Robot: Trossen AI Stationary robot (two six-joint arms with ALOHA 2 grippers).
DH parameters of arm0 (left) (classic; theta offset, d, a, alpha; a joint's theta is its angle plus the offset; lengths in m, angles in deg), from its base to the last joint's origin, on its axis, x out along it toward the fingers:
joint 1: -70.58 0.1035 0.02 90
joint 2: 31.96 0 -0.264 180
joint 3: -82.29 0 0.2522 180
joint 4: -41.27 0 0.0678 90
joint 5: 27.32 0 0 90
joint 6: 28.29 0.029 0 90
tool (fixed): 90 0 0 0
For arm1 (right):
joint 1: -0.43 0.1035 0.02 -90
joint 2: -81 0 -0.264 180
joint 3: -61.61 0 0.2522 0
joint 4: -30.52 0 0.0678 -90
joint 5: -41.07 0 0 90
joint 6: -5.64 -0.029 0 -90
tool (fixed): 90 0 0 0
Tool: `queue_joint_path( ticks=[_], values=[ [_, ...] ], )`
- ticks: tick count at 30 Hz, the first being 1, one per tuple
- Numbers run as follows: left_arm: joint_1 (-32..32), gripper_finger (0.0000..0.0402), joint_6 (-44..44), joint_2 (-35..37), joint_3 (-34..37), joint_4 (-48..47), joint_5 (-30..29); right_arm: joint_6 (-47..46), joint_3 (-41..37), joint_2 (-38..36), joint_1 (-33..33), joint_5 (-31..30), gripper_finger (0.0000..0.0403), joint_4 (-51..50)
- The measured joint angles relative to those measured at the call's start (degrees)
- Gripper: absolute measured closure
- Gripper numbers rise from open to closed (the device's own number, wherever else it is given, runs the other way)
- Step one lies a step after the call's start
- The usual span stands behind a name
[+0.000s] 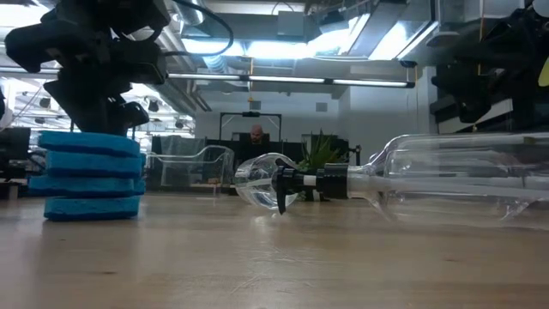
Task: Pick & Place Kitchen Sink Supplies
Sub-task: Put the blue sponge into the top transparent bin
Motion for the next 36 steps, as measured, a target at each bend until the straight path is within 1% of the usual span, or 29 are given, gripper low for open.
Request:
queue_joint_path(
  ticks=[3,10,12,18,25,29,36],
  values=[
    [-0.06,0.0272,-0.03,0.00,0.00,0.18,0.04,0.00,0.00,0.00,0.00,0.00,0.0158,0.00],
    [-0.26,0.0376,0.01,0.00,0.00,0.20,-0.46,0.00,0.00,0.00,0.00,0.00,0.0158,0.00],
    [-0.24,0.0393,0.02,0.00,0.00,0.20,-0.55,0.00,0.00,0.00,0.00,0.00,0.0158,-0.01],
    [-0.24,0.0400,0.14,0.00,0.00,0.48,-0.92,0.00,0.00,0.02,0.00,0.00,0.0158,0.00],
    [-0.22,0.0387,-3.06,-0.02,0.00,1.62,-1.06,0.00,0.00,0.00,0.00,0.00,0.0158,-0.01],
    [-0.22,0.0367,-4.04,-0.02,0.00,1.65,-1.07,0.00,0.00,0.01,0.02,0.00,0.0158,0.00],
    [-0.22,0.0316,-4.60,-0.02,0.00,1.69,-1.07,0.00,0.00,0.00,0.02,0.00,0.0158,-0.02]
  ],
)
